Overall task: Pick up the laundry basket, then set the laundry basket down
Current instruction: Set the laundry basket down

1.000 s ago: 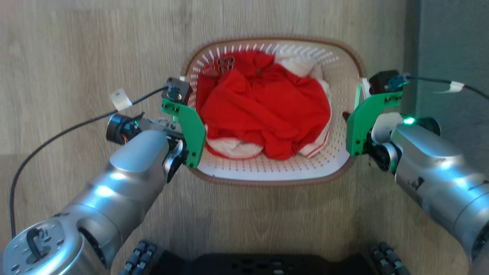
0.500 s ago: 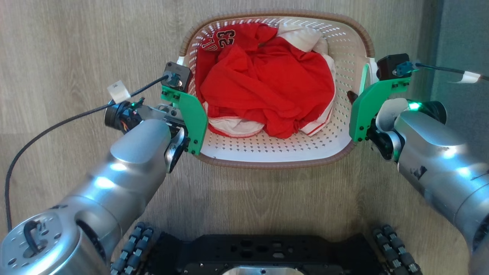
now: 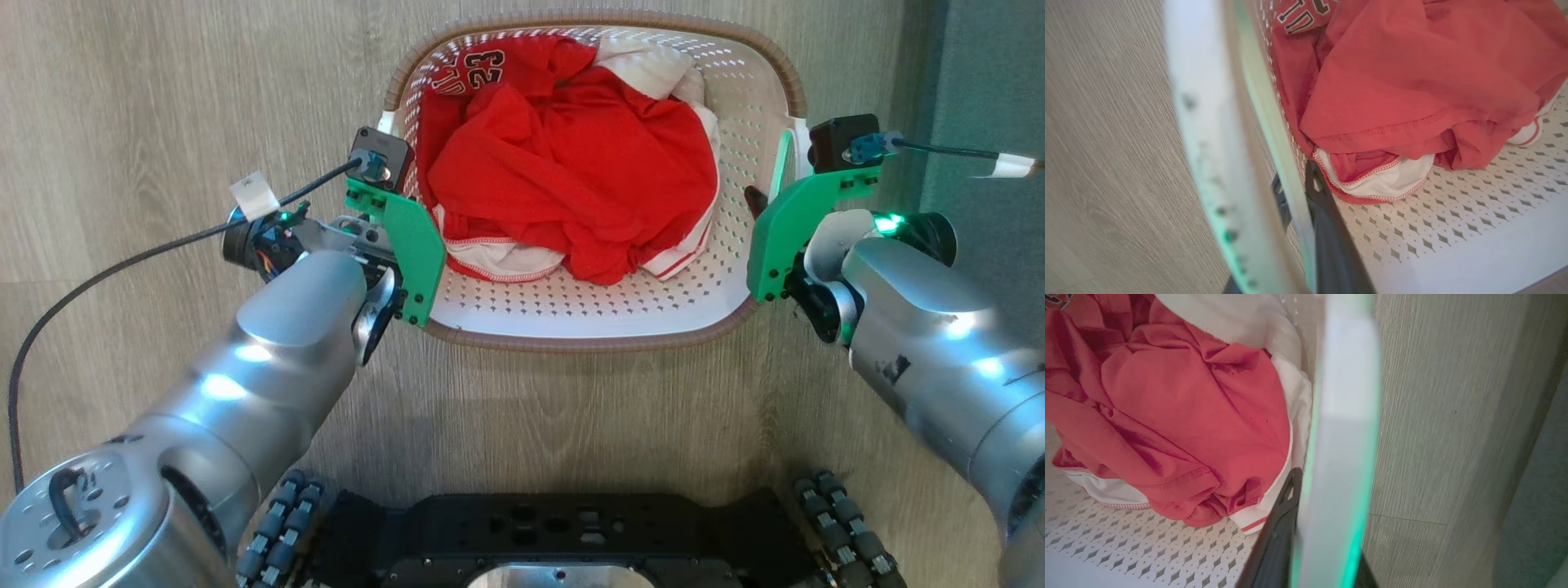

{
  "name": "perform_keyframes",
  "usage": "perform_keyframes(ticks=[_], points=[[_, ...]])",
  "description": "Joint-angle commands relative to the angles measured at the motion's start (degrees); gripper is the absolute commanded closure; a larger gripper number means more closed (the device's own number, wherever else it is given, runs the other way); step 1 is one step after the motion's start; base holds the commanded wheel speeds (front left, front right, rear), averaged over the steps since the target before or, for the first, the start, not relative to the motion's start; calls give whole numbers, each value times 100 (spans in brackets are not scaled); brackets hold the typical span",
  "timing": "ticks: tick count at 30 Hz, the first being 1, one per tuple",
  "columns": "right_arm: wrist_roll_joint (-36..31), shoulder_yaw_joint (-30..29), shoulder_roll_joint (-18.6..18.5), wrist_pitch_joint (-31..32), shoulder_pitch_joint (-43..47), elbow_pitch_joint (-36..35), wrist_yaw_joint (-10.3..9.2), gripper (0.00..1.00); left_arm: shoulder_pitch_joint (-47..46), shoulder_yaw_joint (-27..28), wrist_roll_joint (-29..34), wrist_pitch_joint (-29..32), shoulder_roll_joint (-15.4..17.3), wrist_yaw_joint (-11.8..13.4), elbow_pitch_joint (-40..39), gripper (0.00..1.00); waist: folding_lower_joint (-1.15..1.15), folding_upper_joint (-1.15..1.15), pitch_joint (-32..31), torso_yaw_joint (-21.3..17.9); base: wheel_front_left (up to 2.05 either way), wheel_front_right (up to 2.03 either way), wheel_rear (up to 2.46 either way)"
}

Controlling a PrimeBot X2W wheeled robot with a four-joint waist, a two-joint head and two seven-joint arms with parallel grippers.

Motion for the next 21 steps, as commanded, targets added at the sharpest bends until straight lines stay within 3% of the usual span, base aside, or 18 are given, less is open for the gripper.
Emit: perform_keyframes(ticks=[1, 3, 4, 5, 6, 7, 8, 21], points=[[-43, 50, 160, -114, 68, -119, 67, 100, 42, -30, 115, -33, -104, -103, -234, 100, 0, 0, 14, -3, 0, 0, 0], [-67, 59, 155, -135, 54, -115, 67, 100, 37, -21, 30, -73, -104, 3, -208, 100, 0, 0, 33, -6, 0, 0, 0], [-47, 59, 156, -164, 52, -119, 67, 100, 31, -20, -15, -97, -104, 56, -206, 74, 0, 0, 42, -10, 0, 0, 0], [-25, 59, 155, -180, 48, -119, 67, 79, 27, -21, -47, -110, -104, 99, -206, 21, 0, 0, 50, -12, 0, 0, 0], [-4, 60, 153, -182, 44, -117, 67, 62, 27, -21, -87, -117, -104, 162, -192, 0, 0, 0, 58, -12, 0, 0, 0], [5, 62, 152, -182, 40, -110, 67, 6, 25, -18, -140, -124, -104, 230, -176, 0, 0, 0, 65, -10, 0, 0, 0], [0, 66, 150, -172, 39, -99, 67, 0, 19, -18, -178, -126, -104, 279, -166, 0, 0, 0, 70, -7, 0, 0, 0], [174, 81, 209, 8, 103, 110, 67, 0, 52, -26, -242, -240, -104, 499, -15, 0, 0, 0, -51, 17, 0, 0, 0]])
